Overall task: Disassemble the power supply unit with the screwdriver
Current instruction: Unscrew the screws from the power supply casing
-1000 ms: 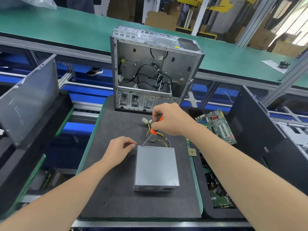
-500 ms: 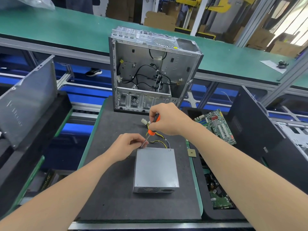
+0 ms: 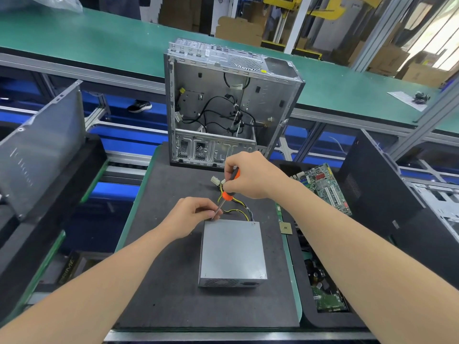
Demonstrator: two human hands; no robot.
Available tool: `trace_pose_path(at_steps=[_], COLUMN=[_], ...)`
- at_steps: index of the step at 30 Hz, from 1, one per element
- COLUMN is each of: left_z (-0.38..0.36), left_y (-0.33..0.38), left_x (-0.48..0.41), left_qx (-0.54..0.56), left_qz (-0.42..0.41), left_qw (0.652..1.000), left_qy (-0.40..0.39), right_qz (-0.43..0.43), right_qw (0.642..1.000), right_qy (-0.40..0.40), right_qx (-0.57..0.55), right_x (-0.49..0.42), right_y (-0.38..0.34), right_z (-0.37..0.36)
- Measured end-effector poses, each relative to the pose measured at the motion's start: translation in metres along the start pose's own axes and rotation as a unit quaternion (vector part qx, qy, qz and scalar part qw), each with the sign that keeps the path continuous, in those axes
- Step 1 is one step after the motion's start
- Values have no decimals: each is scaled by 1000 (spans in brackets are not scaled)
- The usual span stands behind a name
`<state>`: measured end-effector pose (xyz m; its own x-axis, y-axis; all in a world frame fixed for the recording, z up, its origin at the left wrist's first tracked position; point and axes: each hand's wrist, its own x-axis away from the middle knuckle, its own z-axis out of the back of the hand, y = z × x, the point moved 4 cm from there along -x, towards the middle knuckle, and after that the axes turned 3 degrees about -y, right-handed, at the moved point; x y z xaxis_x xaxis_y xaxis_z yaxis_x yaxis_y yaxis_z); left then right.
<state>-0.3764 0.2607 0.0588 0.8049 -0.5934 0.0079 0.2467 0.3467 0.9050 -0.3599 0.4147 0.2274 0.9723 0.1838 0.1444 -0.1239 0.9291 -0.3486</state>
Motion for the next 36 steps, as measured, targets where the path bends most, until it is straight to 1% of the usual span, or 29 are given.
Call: trace_pose_path(at_steps=[10,13,15,18,20,22,23,26,28,32,36], left_z=[0,1,1,2,1,0,-1,-5,-5,0,1], left_y=[3,1,2,12,20,23,23,23,21,21,18], left_x=[0,1,1,0,-2,-4,-4,-5,-5,-5,-10], left_qx=[-2,7,35,124,122,89,89,123,130,109,92], left_qz=[1,7,11,2,-9,-17,-15,-8,-11,-20,-20], left_qw=[1000,1000,999,992,992,995,996,992,991,993,994], left_qy=[8,3,-7,-24,-35,-28,-21,-9,-15,-44,-61], right_qz=[14,24,47,78,82,66,45,-49,-72,-32,52], right_qw=[1000,999,996,989,984,981,981,983,984,988,980], right_qy=[-6,-26,-47,-69,-90,-102,-89,-3,12,18,-40], right_qx=[17,39,62,106,127,152,164,176,162,153,187], right_x=[-2,-3,-6,-13,-18,-23,-26,-32,-35,-41,-47], right_y=[-7,-12,-22,-43,-54,-59,-59,-52,-49,-47,-43], right_z=[-1,0,-2,-5,-5,-3,-2,-1,-9,-16,-10])
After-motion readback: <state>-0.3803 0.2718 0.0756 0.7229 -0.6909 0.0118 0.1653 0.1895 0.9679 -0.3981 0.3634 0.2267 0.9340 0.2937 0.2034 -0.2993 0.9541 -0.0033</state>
